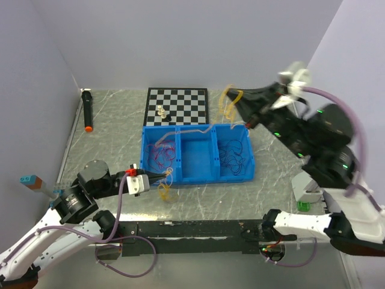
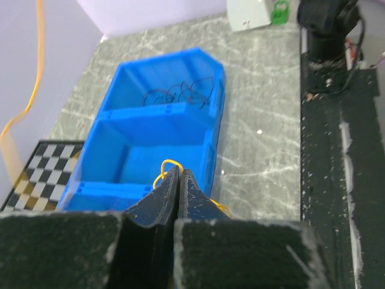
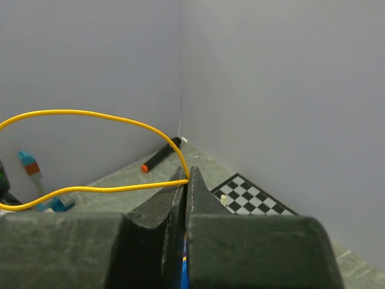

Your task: Untangle the cables

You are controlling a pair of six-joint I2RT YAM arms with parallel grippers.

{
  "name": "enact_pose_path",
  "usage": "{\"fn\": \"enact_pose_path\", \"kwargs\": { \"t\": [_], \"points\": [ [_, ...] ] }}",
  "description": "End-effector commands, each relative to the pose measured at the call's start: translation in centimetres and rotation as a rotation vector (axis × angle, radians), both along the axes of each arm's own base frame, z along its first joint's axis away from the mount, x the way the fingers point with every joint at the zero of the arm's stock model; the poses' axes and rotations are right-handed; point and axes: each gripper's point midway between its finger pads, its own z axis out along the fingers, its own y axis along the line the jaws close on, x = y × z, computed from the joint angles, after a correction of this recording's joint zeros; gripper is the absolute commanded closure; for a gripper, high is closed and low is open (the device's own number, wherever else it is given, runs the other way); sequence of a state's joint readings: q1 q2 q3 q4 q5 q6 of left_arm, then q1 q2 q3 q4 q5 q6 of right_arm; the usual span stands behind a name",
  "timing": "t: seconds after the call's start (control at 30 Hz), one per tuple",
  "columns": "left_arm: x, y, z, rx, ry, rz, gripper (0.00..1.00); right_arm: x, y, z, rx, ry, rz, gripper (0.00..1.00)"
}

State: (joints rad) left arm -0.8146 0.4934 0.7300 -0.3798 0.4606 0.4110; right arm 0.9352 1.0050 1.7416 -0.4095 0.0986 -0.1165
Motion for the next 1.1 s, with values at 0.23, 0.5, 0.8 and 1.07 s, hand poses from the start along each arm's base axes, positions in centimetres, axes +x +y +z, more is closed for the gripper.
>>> {"fn": "enact_pose_path", "kwargs": {
  "t": [0.23, 0.5, 0.8, 1.07],
  "points": [
    [-2.1, 0.5, 4.4, -0.087, -0.042, -0.075, 0.97, 5.0, 6.6, -2.1, -0.044, 0.019, 0.016, 1.00],
    [-2.4, 0.7, 4.9, -0.112, -0.049, -0.079, 0.98, 8.5, 7.3, -4.8, -0.072, 0.086, -0.018, 1.00],
    [-2.5, 0.7, 6.1, -0.140, -0.061, -0.086, 0.97, 11.7, 6.4, -10.7, -0.066, 0.217, -0.047, 1.00],
    [-2.2, 0.9, 6.9, -0.155, -0.070, -0.071, 0.96, 13.9, 5.8, -14.2, -0.088, 0.278, -0.117, 1.00]
  ]
}}
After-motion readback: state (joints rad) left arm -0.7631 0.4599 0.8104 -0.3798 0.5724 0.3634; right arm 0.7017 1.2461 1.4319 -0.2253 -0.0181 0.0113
